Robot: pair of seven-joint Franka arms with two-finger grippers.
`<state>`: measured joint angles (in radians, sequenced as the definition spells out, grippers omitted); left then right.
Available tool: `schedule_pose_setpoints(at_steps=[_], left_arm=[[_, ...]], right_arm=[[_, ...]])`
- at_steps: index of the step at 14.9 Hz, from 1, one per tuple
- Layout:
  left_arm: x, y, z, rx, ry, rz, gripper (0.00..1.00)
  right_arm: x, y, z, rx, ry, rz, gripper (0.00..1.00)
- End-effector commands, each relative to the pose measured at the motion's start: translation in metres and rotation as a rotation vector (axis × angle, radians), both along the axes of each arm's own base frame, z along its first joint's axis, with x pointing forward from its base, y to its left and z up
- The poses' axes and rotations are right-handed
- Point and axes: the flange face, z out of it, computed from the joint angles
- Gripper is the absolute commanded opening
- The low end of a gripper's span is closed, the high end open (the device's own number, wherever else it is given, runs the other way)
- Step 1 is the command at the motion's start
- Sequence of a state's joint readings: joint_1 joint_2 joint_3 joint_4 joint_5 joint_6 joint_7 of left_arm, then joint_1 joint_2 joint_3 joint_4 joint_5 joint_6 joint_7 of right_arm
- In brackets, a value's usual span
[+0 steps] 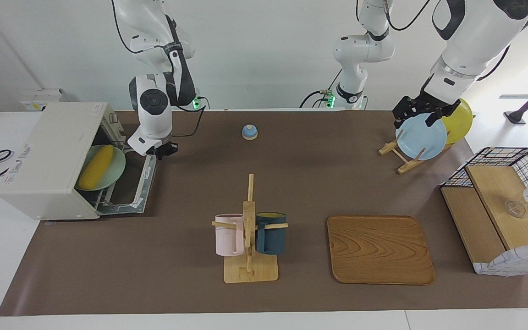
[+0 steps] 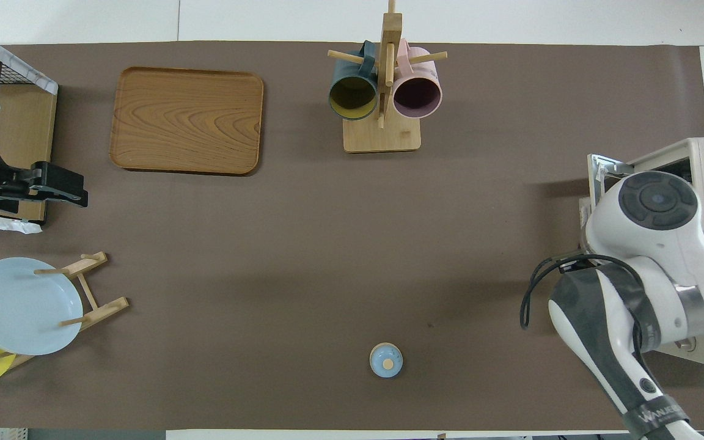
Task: Put corn in oven
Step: 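Push the oven door shut with the right gripper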
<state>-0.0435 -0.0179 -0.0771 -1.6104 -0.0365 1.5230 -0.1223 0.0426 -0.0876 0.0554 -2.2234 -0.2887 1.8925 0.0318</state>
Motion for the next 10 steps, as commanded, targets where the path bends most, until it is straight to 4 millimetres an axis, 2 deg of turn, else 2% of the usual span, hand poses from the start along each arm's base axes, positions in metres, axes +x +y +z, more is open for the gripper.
schedule_pose_setpoints(at_steps=[1, 6, 10], left_arm=[[-0.001, 0.003, 0.005, 0.005, -0.009, -0.002, 1.0], [-0.001, 0.003, 0.005, 0.005, -0.009, -0.002, 1.0], [-0.001, 0.003, 0.006, 0.005, -0.01, -0.002, 1.0]], right_arm=[[0.01, -0.057, 0.026, -0.011, 0.003, 0.045, 0.0], [0.005, -0.106, 0.04, 0.01, 0.011, 0.064, 0.0], [0.005, -0.113, 0.063, 0.017, 0.007, 0.077, 0.0]])
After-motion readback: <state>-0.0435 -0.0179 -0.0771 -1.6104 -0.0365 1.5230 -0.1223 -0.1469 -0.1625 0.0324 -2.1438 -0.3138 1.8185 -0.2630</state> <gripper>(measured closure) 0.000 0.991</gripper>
